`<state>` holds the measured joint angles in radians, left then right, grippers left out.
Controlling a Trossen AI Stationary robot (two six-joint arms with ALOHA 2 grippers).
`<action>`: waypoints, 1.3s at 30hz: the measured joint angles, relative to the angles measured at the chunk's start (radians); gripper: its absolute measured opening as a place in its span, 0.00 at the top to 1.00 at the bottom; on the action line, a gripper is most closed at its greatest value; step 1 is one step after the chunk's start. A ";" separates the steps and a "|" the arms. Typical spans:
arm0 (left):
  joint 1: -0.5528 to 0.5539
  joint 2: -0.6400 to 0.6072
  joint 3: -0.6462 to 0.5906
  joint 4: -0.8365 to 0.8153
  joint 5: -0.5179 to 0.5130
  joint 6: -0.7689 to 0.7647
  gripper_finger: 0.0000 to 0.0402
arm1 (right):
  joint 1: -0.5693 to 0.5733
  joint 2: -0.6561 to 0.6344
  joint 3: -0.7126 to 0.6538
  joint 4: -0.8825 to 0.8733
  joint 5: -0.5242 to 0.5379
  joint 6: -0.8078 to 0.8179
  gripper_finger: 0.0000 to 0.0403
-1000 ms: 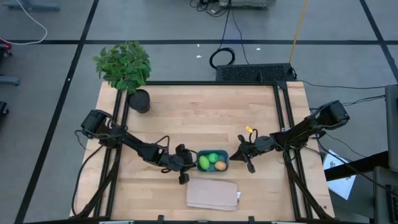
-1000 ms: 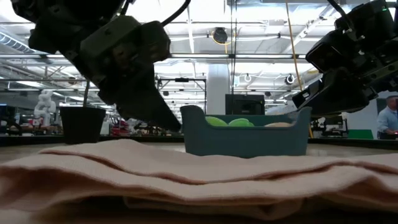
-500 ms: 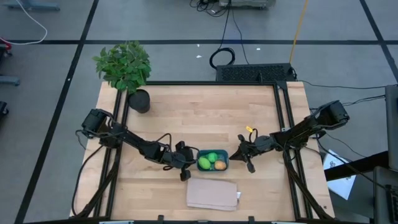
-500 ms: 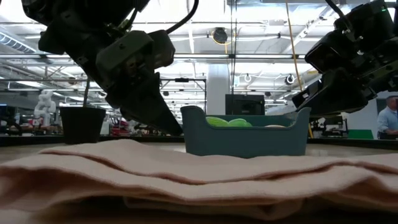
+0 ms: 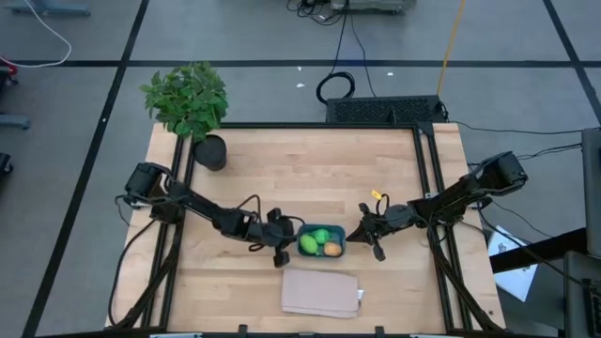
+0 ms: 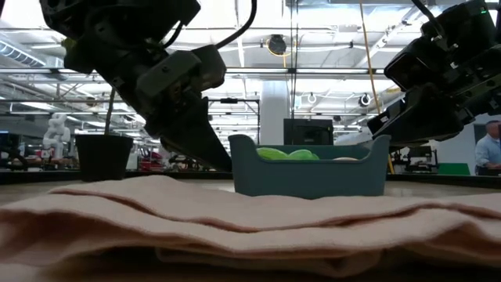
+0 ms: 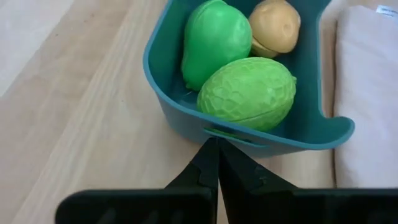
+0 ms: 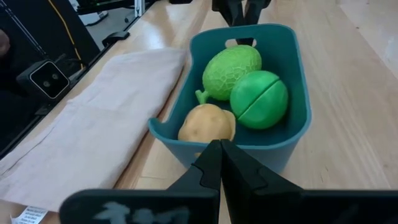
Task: Pick and placing Produce into tupperware
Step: Adjust the blue bin
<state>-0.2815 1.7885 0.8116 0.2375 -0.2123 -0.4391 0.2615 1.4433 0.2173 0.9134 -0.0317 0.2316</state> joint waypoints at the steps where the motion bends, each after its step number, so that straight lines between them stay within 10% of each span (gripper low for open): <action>1: 0.004 0.000 0.000 0.001 0.005 0.003 0.99 | 0.000 0.000 0.000 0.000 0.000 0.000 1.00; 39: -0.023 -0.001 0.000 -0.077 -0.005 -0.027 0.99 | 0.000 0.000 0.000 -0.029 0.001 0.029 1.00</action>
<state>-0.3044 1.7877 0.8116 0.1608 -0.2168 -0.4665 0.2615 1.4437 0.2173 0.8844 -0.0311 0.2606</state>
